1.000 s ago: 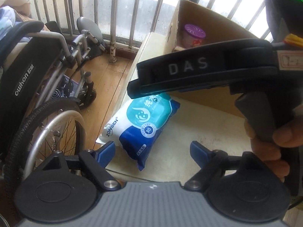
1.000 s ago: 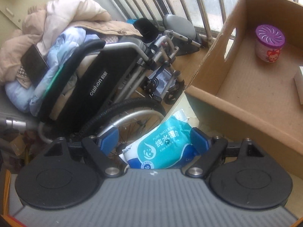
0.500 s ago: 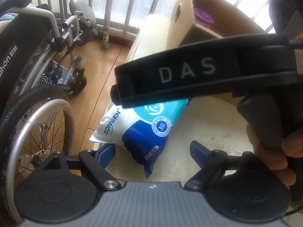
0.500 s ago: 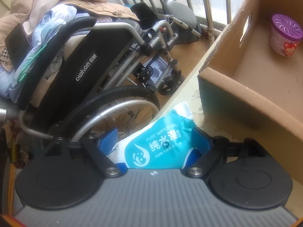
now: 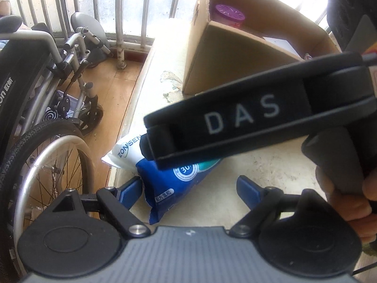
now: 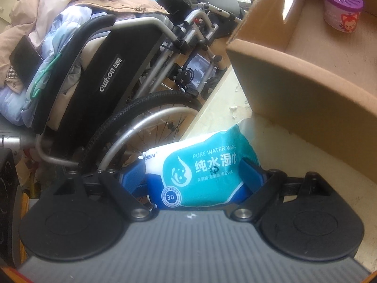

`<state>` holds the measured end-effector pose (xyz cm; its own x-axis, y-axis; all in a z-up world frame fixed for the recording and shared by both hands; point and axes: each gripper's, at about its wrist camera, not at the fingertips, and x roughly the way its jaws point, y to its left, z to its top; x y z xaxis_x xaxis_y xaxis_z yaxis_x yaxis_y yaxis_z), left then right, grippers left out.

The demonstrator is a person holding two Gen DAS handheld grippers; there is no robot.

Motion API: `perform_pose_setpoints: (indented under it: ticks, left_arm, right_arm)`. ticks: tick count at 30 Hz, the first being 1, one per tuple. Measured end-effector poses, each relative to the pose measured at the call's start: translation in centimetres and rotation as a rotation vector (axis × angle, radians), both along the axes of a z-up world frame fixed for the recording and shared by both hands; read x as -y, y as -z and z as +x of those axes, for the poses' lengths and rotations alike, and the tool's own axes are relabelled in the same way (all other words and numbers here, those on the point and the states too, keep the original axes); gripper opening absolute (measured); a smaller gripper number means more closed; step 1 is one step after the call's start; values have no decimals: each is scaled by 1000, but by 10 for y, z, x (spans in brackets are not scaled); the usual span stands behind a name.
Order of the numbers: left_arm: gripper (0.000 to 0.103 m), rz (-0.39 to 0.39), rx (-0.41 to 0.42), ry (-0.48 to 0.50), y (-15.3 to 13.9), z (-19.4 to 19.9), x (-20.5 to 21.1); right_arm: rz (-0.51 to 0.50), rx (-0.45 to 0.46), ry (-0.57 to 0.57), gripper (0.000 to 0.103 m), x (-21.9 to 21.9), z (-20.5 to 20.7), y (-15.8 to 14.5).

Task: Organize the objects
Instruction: 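Close the right gripper on the wet-wipes pack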

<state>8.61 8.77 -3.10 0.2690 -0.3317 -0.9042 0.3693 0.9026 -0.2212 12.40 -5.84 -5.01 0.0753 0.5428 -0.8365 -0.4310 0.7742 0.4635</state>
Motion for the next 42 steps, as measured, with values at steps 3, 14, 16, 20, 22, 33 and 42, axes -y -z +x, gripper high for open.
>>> perform_pose_setpoints:
  ticks: [3,14,16,20,22,33,42]
  left_arm:
    - [88,2,1,25,-1,-7,9]
    - [88,-43,3,188,-4,-36,70]
    - [88,-40,-7,213,-3,-39,79]
    - [88,16,12,248,-2,-44,84]
    - [89,49,16,258,1,-45,84]
    - [89,49,-66,263,28,-34,94]
    - [89,69,-58,252,27,-38,105]
  right_arm:
    - [-9,-14,22,88,13,-8,0]
    - [-58,-91,220,88,105,-28,5]
    - [-47,-96,259,88,121,-31,6]
    - [24,-75,352,87,150,-31,-3]
    - [65,-62,421,87,169,-30,-5]
    - [257,-268,602,88,210,-24,56]
    - [245,-234,505,81,189,-32,49]
